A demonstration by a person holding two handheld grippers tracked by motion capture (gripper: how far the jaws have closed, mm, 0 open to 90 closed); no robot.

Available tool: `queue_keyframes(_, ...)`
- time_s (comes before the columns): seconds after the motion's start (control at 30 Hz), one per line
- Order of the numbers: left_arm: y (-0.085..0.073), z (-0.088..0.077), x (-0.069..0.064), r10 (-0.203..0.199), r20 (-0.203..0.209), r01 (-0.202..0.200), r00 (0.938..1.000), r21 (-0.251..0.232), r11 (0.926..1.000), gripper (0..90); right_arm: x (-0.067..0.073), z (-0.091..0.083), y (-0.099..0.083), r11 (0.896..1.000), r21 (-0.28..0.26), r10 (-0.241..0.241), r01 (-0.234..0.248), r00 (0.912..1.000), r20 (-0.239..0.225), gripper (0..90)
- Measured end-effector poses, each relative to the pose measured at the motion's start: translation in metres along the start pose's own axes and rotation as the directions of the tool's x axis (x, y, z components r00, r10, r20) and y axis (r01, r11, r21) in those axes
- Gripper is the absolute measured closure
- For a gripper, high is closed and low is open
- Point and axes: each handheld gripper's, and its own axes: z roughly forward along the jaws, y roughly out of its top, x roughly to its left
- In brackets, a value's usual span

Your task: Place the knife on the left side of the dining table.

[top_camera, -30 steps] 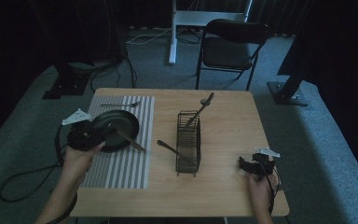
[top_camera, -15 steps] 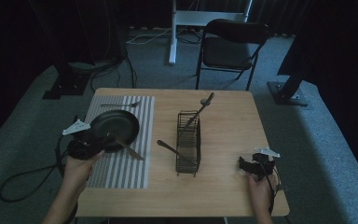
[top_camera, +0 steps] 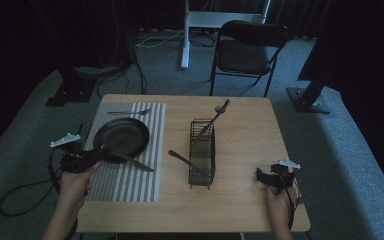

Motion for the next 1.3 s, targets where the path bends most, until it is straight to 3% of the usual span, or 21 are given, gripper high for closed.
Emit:
queue_keyframes(0.07, 0.0, -0.001, 0.003, -0.006, 0.006, 0.006, 1.0, -0.004, 1.0, 75.2, 0.0, 0.0, 0.0, 1.0, 0.0, 0.0, 0.0, 1.0, 0.0, 12.1)
queue_keyframes(0.27, -0.005, -0.002, 0.022, -0.048, -0.028, 0.048, 0.9985, 0.014, 0.9988, 76.5, 0.0, 0.0, 0.0, 1.0, 0.0, 0.0, 0.0, 1.0, 0.0, 12.1)
queue_keyframes(0.4, -0.008, -0.001, 0.032, -0.055, -0.05, 0.056, 0.9973, 0.027, 0.9981, 74.4, 0.0, 0.0, 0.0, 1.0, 0.0, 0.0, 0.0, 1.0, 0.0, 12.1)
queue_keyframes(0.5, -0.01, 0.0, 0.037, -0.068, -0.049, 0.07, 0.9965, 0.028, 0.9972, 73.5, 0.0, 0.0, 0.0, 1.0, 0.0, 0.0, 0.0, 1.0, 0.0, 12.1)
queue_keyframes(0.63, -0.016, 0.001, 0.053, -0.1, -0.039, 0.102, 0.9942, 0.044, 0.9938, 72.2, 0.0, 0.0, 0.0, 1.0, 0.0, 0.0, 0.0, 1.0, 0.0, 12.1)
queue_keyframes(0.93, -0.029, 0.004, 0.072, -0.113, -0.073, 0.118, 0.9909, 0.063, 0.991, 65.2, 0.0, 0.0, 0.0, 1.0, 0.0, 0.0, 0.0, 1.0, 0.0, 12.1)
queue_keyframes(0.97, -0.032, 0.006, 0.077, -0.116, -0.087, 0.122, 0.9894, 0.071, 0.9899, 65.3, 0.0, 0.0, 0.0, 1.0, 0.0, 0.001, -0.001, 1.0, 0.0, 12.1)
queue_keyframes(1.3, -0.047, 0.013, 0.098, -0.17, -0.095, 0.178, 0.9809, 0.091, 0.9798, 62.6, 0.0, 0.0, 0.0, 1.0, 0.001, 0.001, -0.001, 1.0, 0.0, 12.1)
